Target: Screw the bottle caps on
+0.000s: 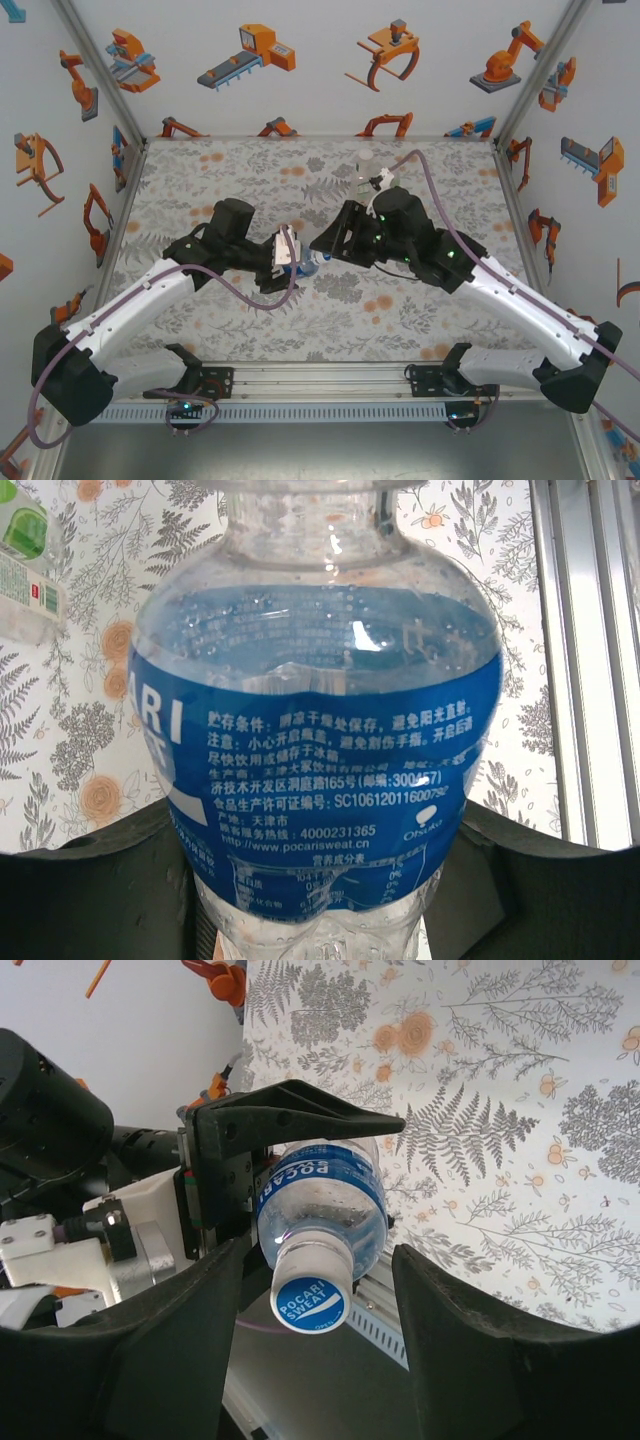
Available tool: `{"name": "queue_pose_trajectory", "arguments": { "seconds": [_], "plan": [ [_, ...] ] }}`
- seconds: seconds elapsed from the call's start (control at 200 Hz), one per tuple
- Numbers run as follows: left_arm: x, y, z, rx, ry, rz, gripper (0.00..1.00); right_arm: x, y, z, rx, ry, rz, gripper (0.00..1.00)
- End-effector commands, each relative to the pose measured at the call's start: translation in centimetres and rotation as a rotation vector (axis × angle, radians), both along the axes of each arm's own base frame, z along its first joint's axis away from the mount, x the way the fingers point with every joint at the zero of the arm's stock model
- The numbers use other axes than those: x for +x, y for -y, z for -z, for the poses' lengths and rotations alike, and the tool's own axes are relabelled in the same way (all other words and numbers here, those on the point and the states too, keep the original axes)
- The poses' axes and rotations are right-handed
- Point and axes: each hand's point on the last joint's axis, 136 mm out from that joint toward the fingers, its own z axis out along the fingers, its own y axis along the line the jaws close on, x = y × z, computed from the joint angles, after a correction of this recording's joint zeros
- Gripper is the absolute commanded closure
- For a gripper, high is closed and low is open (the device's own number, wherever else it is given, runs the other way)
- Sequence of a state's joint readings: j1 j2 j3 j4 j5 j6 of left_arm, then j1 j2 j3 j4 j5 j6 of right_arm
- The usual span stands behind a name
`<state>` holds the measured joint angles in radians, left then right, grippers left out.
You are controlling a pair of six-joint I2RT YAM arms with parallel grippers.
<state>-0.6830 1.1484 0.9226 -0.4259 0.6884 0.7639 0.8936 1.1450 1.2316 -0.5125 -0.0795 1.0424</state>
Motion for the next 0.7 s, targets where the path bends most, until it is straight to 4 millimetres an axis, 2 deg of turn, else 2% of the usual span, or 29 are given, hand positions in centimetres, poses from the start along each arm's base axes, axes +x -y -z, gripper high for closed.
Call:
{"name": "queue_pose_trajectory", "arguments": {
  "seconds": [0.0, 0.175, 0.32, 0.411, 0.531, 0.581, 0.696],
  "plan": [
    [-0.4, 0.5, -2.0, -0.054, 0.023, 0.035, 1.00, 0.5, 0.8, -2.2, -0.054, 0.131, -0.029, 0.40],
    [-0.7, 0.6, -2.0, -0.057, 0.016, 0.051, 1.00, 0.0, 0.9, -5.8, -0.174, 0.472, -0.211, 0.43],
    [-1.2, 0.6, -2.1, -0.063, 0.005, 0.077, 1.00, -2.6, 0.0, -7.9, -0.259, 0.828, -0.486, 0.46],
    [-1.3, 0.6, -2.2, -0.066, 0.004, 0.086, 1.00, -4.9, -0.6, -7.8, -0.289, 1.000, -0.693, 0.47],
    [-1.5, 0.7, -2.2, -0.071, -0.001, 0.097, 1.00, -8.5, -1.1, -6.2, -0.311, 1.201, -1.004, 0.46],
    [-1.6, 0.7, -2.2, -0.073, -0.003, 0.103, 1.00, -9.0, -1.1, -5.7, -0.330, 1.253, -1.059, 0.46],
    [-1.8, 0.7, -2.3, -0.077, -0.007, 0.113, 1.00, -8.7, -1.6, -5.6, -0.350, 1.296, -1.081, 0.48]
  ]
}}
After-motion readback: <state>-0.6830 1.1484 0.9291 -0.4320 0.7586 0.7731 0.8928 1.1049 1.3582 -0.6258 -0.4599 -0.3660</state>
